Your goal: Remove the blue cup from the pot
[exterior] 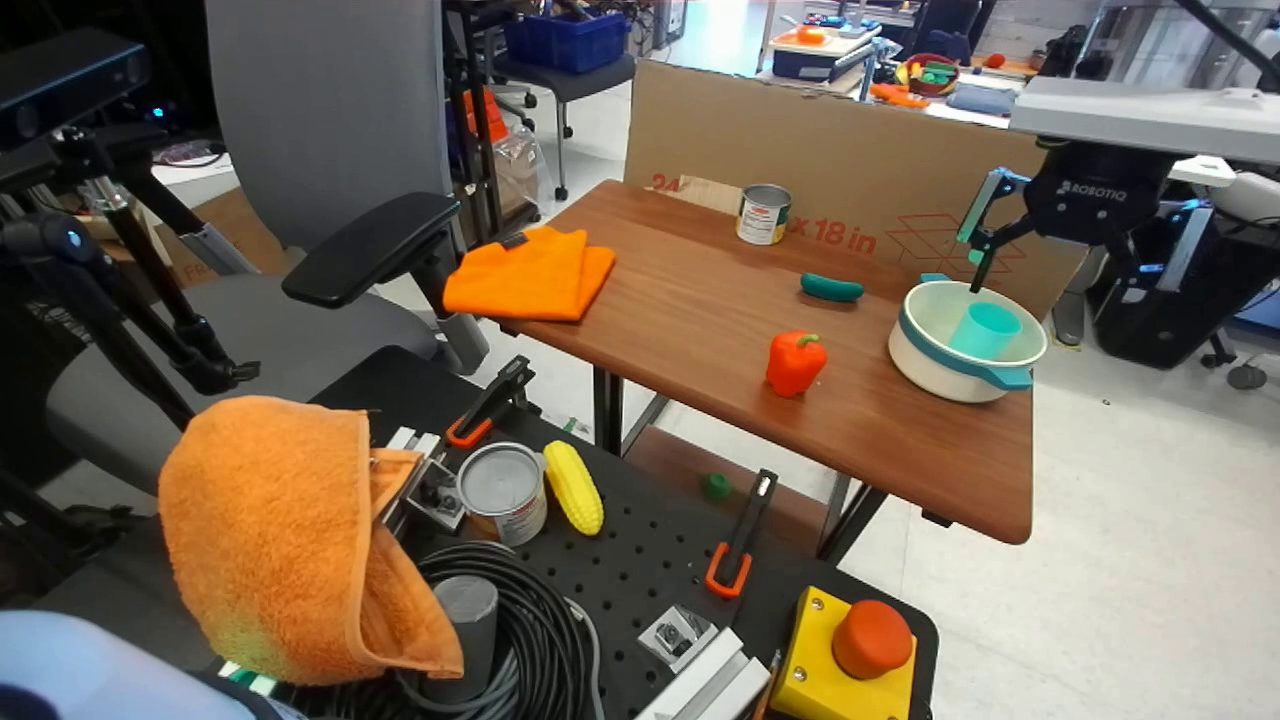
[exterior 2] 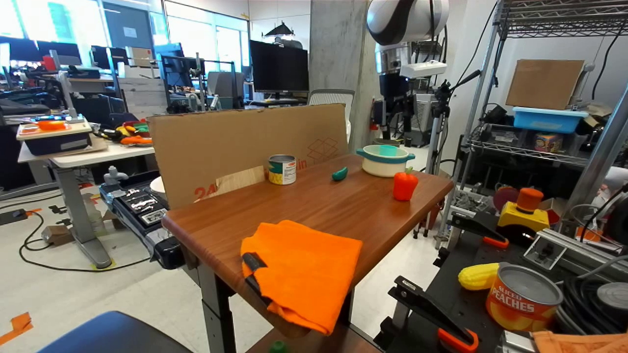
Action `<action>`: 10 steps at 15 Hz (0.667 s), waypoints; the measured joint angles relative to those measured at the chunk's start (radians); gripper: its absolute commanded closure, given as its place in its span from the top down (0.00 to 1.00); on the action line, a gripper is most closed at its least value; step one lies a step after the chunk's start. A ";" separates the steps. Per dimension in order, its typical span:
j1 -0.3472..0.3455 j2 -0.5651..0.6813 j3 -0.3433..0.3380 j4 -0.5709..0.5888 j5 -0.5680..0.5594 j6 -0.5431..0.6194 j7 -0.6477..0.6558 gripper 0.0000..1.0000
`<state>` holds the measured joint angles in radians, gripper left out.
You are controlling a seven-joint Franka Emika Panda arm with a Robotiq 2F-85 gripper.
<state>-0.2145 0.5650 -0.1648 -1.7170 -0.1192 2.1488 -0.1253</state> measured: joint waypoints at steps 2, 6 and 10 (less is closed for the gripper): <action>0.000 0.038 0.005 0.039 0.000 -0.028 -0.012 1.00; 0.004 0.091 0.020 0.091 -0.001 -0.067 -0.027 1.00; 0.009 0.126 0.032 0.129 -0.001 -0.108 -0.037 0.68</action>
<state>-0.2053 0.6913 -0.1332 -1.5877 -0.1198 2.0407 -0.1626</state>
